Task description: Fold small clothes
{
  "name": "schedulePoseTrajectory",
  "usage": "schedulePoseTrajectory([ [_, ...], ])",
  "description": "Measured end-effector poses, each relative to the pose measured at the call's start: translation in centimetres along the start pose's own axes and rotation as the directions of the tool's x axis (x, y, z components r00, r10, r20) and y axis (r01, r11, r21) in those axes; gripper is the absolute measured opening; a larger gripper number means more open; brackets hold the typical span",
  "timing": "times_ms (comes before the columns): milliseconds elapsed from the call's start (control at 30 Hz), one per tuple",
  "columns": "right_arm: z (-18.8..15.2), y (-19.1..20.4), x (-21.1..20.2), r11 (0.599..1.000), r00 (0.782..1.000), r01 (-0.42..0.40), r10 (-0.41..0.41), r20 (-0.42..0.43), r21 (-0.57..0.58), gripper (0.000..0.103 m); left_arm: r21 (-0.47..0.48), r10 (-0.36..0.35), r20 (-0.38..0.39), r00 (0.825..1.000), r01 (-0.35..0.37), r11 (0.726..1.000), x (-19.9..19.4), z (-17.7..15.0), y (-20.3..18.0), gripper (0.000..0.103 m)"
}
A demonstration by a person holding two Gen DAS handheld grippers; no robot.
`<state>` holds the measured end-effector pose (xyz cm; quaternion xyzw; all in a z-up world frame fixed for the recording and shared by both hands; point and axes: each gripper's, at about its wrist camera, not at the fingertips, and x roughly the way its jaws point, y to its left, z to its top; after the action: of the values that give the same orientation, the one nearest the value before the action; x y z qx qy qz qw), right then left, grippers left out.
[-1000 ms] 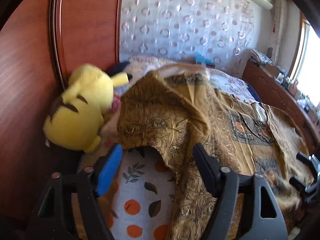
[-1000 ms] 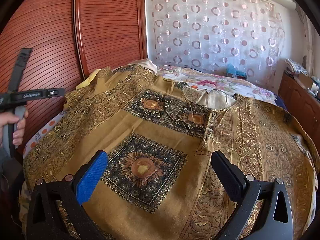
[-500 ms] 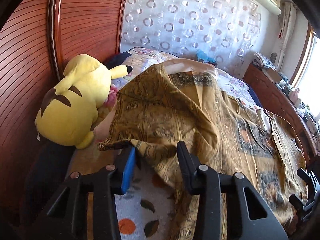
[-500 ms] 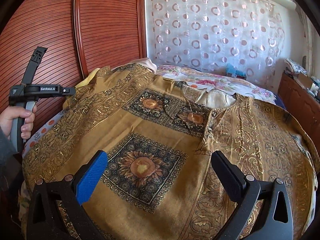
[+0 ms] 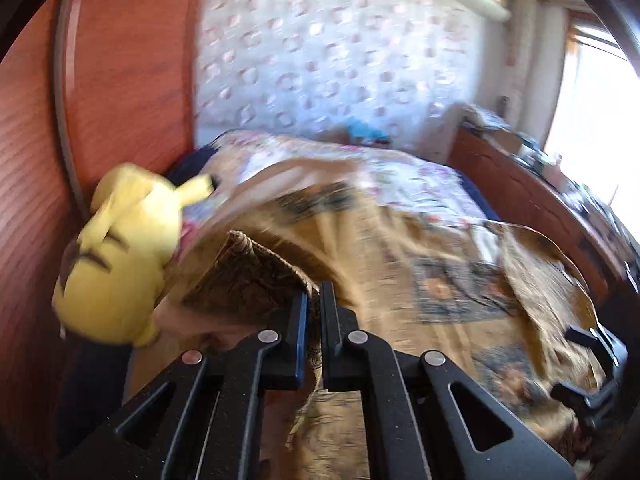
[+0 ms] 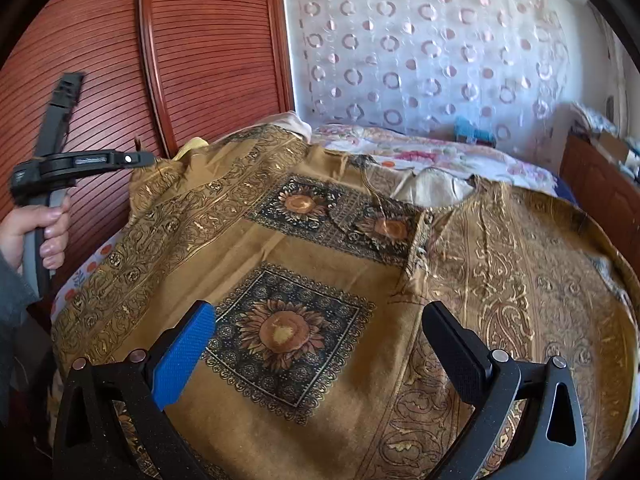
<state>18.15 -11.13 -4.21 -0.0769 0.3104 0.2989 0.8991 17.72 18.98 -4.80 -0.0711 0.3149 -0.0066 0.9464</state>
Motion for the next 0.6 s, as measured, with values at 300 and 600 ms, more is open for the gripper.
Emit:
schedulePoseTrajectory([
  [300, 0.4, -2.2, -1.0, 0.998, 1.000, 0.010, -0.010, 0.009, 0.057, 0.103, 0.235, -0.073, -0.133, 0.988, 0.103, 0.966, -0.7, -3.5, -8.3, 0.012],
  [600, 1.2, -2.8, -1.8, 0.999, 1.000, 0.026, -0.026, 0.016, 0.036, 0.103, 0.166, -0.056, -0.048, 0.997, 0.063, 0.984, -5.1, -4.8, -6.5, 0.071],
])
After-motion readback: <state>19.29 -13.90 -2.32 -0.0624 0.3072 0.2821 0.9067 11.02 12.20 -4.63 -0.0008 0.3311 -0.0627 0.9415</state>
